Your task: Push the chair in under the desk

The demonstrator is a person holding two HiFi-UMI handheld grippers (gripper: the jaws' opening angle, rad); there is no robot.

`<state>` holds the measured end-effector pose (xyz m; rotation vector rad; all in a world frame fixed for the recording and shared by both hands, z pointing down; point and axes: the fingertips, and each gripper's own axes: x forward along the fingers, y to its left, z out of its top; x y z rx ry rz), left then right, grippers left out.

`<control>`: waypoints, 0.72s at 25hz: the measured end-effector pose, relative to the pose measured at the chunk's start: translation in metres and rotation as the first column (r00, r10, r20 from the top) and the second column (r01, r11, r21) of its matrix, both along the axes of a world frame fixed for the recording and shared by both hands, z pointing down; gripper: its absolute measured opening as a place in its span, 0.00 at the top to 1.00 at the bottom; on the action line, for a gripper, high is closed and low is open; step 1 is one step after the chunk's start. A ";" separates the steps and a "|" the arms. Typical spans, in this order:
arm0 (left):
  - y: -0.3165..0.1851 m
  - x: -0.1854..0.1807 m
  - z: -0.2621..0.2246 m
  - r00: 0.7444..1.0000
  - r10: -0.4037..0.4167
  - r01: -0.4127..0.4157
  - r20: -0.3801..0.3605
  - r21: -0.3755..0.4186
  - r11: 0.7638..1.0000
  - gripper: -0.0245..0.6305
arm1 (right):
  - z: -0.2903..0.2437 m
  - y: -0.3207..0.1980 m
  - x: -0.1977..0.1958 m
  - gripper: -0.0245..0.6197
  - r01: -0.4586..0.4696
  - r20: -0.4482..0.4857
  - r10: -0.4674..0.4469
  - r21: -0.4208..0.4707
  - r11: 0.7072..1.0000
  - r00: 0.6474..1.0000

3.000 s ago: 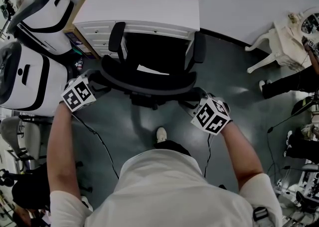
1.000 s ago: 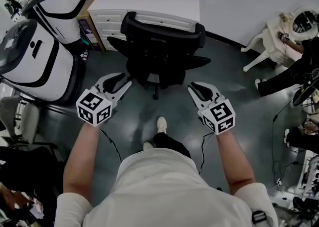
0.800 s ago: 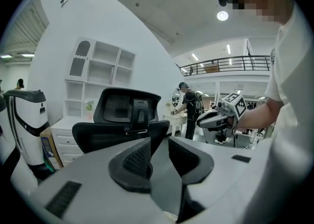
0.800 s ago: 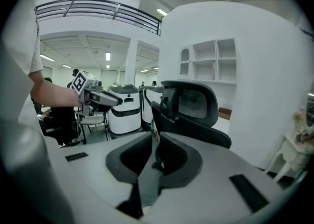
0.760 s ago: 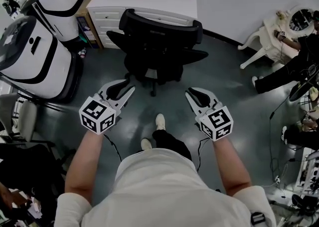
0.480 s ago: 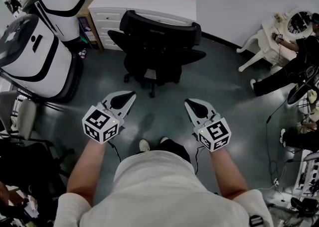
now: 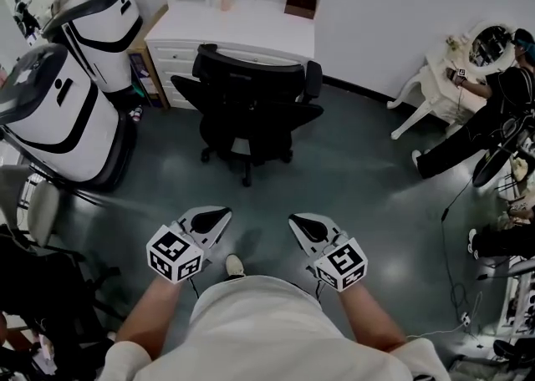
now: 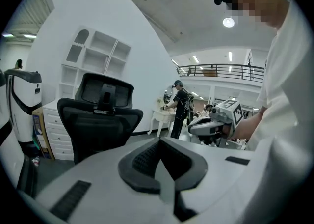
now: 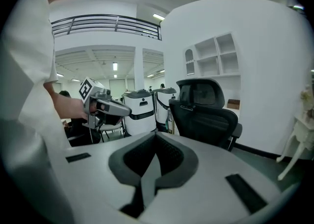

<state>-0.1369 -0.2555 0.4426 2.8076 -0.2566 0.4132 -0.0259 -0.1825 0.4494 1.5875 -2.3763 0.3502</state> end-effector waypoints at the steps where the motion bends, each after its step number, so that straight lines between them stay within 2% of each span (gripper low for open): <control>1: 0.009 0.002 0.001 1.000 0.001 -0.001 0.010 0.002 1.000 0.97 | -0.001 0.008 0.002 0.95 0.004 0.004 -0.004 0.000 1.000 1.000; 9: 0.082 0.016 0.000 0.998 0.003 -0.005 0.062 0.039 0.999 0.97 | 0.007 0.078 0.006 0.95 0.057 0.061 -0.056 -0.016 0.998 0.997; 14: 0.120 0.005 0.011 0.995 -0.019 0.018 0.094 0.012 1.000 0.97 | 0.017 0.109 -0.008 0.95 0.088 0.096 -0.086 -0.016 0.996 0.992; 18: 0.143 0.001 0.015 0.993 0.014 -0.015 0.120 0.005 1.000 0.97 | 0.021 0.131 -0.015 0.95 0.080 0.104 -0.079 -0.015 0.997 0.991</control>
